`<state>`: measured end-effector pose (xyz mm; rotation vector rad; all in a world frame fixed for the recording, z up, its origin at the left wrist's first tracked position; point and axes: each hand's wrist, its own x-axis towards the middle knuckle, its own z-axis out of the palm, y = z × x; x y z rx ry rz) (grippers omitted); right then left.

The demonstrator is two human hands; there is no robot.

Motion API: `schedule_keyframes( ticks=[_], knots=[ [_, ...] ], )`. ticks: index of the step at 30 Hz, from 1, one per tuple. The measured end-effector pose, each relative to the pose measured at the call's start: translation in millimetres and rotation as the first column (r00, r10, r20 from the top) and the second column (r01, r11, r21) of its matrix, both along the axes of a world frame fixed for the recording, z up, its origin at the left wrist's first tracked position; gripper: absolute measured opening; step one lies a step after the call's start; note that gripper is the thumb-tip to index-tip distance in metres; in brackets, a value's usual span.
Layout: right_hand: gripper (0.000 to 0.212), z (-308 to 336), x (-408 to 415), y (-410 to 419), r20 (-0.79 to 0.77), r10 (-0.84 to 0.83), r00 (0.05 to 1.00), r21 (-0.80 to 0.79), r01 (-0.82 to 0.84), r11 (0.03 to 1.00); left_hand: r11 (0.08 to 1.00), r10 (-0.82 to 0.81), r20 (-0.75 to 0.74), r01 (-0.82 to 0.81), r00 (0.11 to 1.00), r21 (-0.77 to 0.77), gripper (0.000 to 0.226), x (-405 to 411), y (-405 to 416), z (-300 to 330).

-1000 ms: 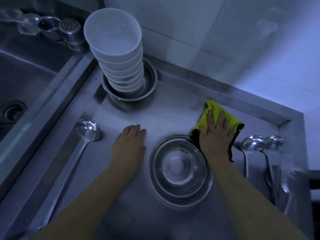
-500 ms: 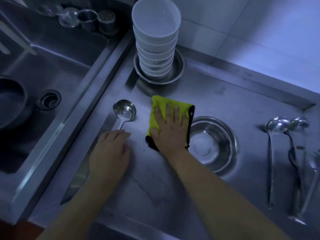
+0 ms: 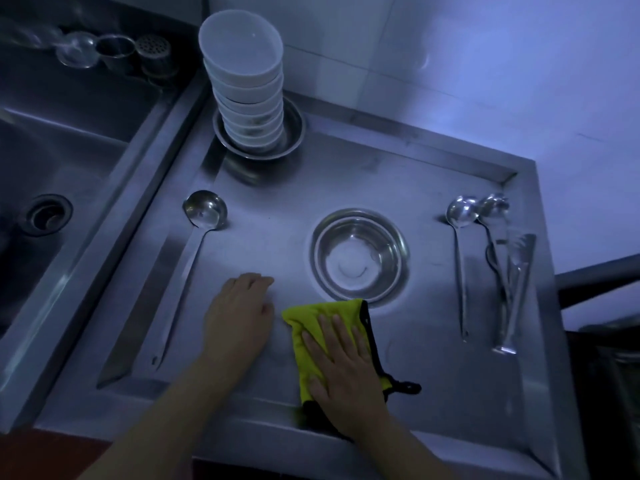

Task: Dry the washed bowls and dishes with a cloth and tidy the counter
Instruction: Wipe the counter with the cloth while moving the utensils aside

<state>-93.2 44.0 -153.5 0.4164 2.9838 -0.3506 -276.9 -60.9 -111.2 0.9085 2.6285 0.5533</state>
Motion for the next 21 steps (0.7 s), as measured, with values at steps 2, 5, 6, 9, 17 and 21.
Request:
schedule_keyframes(
  ticks=[2, 5, 6, 9, 17, 21],
  knots=[
    [0.063, 4.7, 17.1, 15.4, -0.005, -0.054, 0.998, 0.000, 0.055, 0.999, 0.997, -0.073, 0.006, 0.073, 0.997, -0.021, 0.046, 11.1, 13.7, -5.9],
    [0.059, 7.7, 20.5, 39.6, -0.038, -0.128, 0.991, 0.000, 0.128, 0.992, 0.966, -0.259, -0.006, 0.259, 0.966, -0.015, 0.051, 20.0, 39.9, -9.3],
    [0.058, 7.7, 16.1, 49.2, -0.045, -0.162, 0.986, 0.009, 0.162, 0.987, 0.943, -0.333, -0.045, 0.333, 0.942, -0.021, 0.053, 21.0, 50.0, -10.9],
    [0.053, 8.0, -7.0, 83.7, -0.077, -0.258, 0.963, 0.026, 0.260, 0.965, 0.892, -0.452, -0.185, 0.443, 0.873, -0.091, 0.050, 14.6, 82.0, -20.4],
    [0.057, -8.4, -82.6, 157.8, -0.021, -0.015, 1.000, 0.028, 0.016, 0.999, 0.852, -0.518, -0.243, 0.468, 0.820, -0.237, 0.025, -19.0, 122.8, -44.3],
    [0.053, -35.5, -119.2, 170.4, 0.207, 0.183, 0.961, -0.026, -0.181, 0.983, 0.858, -0.507, -0.258, 0.456, 0.822, -0.236, 0.028, -18.5, 124.1, -47.9]
  ],
)
